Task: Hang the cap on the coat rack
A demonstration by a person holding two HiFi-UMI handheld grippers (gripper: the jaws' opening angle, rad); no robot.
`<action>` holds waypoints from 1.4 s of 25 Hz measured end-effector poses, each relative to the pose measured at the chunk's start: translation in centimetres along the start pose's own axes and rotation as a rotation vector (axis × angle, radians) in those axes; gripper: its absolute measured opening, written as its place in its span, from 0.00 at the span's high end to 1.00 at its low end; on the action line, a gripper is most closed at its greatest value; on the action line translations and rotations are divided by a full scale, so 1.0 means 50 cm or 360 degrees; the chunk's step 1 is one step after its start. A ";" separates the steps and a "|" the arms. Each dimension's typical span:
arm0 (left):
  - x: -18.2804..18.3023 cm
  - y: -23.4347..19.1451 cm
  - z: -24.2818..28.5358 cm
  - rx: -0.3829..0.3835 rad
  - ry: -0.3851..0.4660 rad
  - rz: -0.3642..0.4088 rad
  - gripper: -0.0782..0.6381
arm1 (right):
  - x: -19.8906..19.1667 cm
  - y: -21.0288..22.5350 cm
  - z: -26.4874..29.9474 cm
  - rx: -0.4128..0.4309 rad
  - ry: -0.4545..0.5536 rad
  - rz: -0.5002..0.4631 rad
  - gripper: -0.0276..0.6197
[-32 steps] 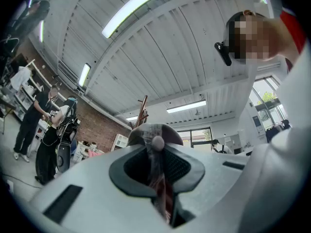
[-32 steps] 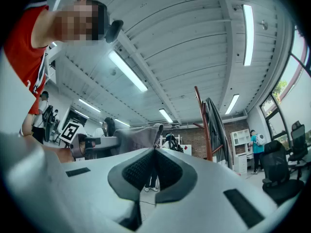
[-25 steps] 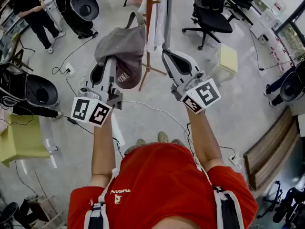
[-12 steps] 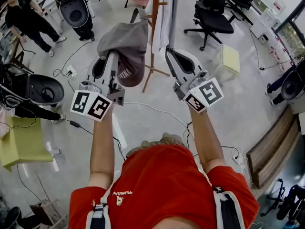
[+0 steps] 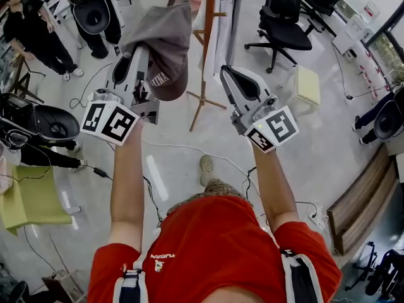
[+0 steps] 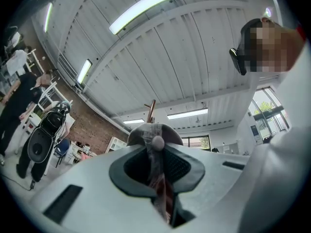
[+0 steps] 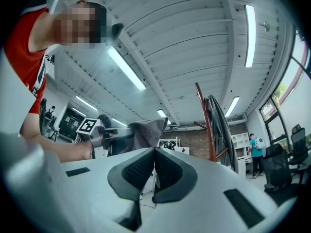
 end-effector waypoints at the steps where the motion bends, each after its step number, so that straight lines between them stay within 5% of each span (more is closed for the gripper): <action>1: 0.004 -0.009 0.025 -0.0002 0.0013 -0.0003 0.82 | -0.004 0.021 0.008 0.0003 0.0009 -0.0008 0.92; 17: 0.027 -0.101 0.453 0.0019 0.0136 0.0030 0.82 | -0.055 0.367 0.122 0.0100 0.0089 -0.0034 0.92; 35: -0.130 -0.160 0.592 -0.0128 -0.0162 -0.0010 0.81 | -0.103 0.417 0.151 -0.0062 0.0044 -0.0027 0.92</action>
Point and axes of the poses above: the fingertips, and each gripper's own axes: z forward along the fingers, y to its right, x out of its top, the point moved 9 cm from there along -z, backward along the fingers, and after that the axes turned 12 degrees about x, right-handed, at the moved point
